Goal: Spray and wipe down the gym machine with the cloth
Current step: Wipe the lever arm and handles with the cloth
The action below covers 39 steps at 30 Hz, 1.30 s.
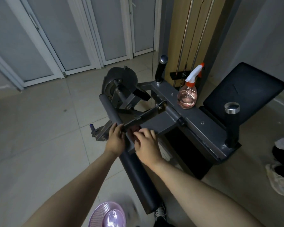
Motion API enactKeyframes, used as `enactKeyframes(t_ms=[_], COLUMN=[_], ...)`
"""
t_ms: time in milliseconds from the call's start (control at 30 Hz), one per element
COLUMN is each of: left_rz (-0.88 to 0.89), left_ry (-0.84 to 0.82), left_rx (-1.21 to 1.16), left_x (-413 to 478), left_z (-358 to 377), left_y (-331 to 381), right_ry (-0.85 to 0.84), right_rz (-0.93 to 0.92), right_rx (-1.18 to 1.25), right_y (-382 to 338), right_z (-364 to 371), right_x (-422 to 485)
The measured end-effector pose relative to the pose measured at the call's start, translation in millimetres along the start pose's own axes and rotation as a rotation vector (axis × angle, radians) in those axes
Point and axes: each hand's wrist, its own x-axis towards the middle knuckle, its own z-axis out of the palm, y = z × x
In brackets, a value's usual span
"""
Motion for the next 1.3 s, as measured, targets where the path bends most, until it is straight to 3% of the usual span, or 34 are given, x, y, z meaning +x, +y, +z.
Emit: enactKeyframes(t_ms=[133,333,567,700,833,933,1133,1300], left_rz=[-0.085,-0.193,-0.212,-0.273,-0.331,-0.378,-0.359,-0.418], left_ry=[-0.054,-0.100,-0.051,-0.082,-0.092,-0.077,0.004,-0.020], left_rx=[-0.223,-0.426,-0.529,-0.626,-0.720,-0.795,-0.887,-0.866], left_x=[7,2,-2,-6,-7,-13,-21,-53], left_z=[7,4,3,0,-1,-2,-6,-4], left_y=[-14,-4,-1,6,9,13,5,-19], right_ry=[0.002,0.142,-0.060,-0.109,0.015,0.058,-0.059,-0.168], right_rz=[-0.100,0.258,-0.058,-0.152,0.151,0.250,0.002,-0.161], right_rx=[-0.214,-0.242,-0.062,-0.158,-0.228,-0.220,-0.096,-0.107], right_y=[12,52,-35,-7,42,31,-61,-48], right_z=[-7,-37,13,-3,-36,-32,30,26], right_x=[12,44,-7,8,42,41,-11,-23])
